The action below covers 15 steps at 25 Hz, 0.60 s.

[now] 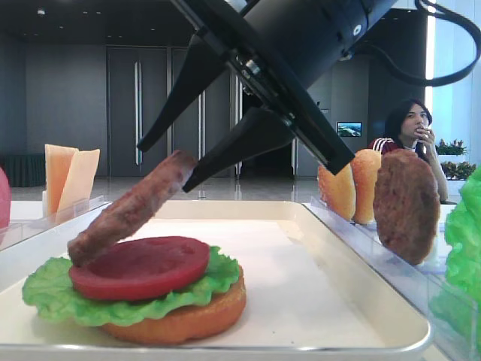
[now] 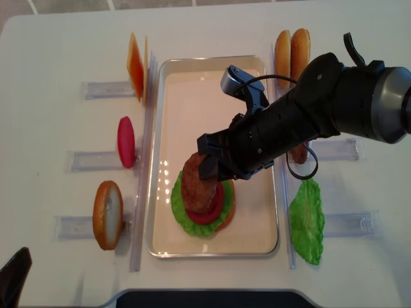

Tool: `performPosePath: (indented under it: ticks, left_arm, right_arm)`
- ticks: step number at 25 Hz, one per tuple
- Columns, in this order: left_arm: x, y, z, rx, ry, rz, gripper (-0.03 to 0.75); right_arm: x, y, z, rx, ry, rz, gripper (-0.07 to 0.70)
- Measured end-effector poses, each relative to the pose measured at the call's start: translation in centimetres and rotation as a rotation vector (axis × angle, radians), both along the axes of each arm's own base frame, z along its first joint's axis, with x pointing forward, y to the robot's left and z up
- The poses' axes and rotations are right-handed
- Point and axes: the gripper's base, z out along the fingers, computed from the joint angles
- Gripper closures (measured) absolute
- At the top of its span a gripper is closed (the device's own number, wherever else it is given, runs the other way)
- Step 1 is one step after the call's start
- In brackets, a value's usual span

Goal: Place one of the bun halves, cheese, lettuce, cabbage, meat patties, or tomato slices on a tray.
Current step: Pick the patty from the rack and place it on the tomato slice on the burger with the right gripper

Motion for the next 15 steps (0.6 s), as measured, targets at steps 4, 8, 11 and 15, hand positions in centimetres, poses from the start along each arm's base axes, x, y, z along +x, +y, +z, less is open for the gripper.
performPosePath:
  ticks: [4, 8, 11, 15]
  left_arm:
    - [0.0, 0.0, 0.0, 0.0, 0.0, 0.0, 0.136]
    - [0.0, 0.0, 0.0, 0.0, 0.0, 0.0, 0.136]
    - [0.0, 0.0, 0.0, 0.0, 0.0, 0.0, 0.136]
    - [0.0, 0.0, 0.0, 0.0, 0.0, 0.0, 0.136]
  right_arm:
    - [0.0, -0.01, -0.01, -0.002, -0.001, 0.002, 0.298]
    - [-0.03, -0.08, -0.09, -0.013, 0.003, 0.002, 0.262]
    - [-0.05, -0.31, -0.33, -0.049, 0.01, -0.002, 0.241]
    - [-0.06, -0.59, -0.6, -0.092, 0.01, -0.001, 0.22]
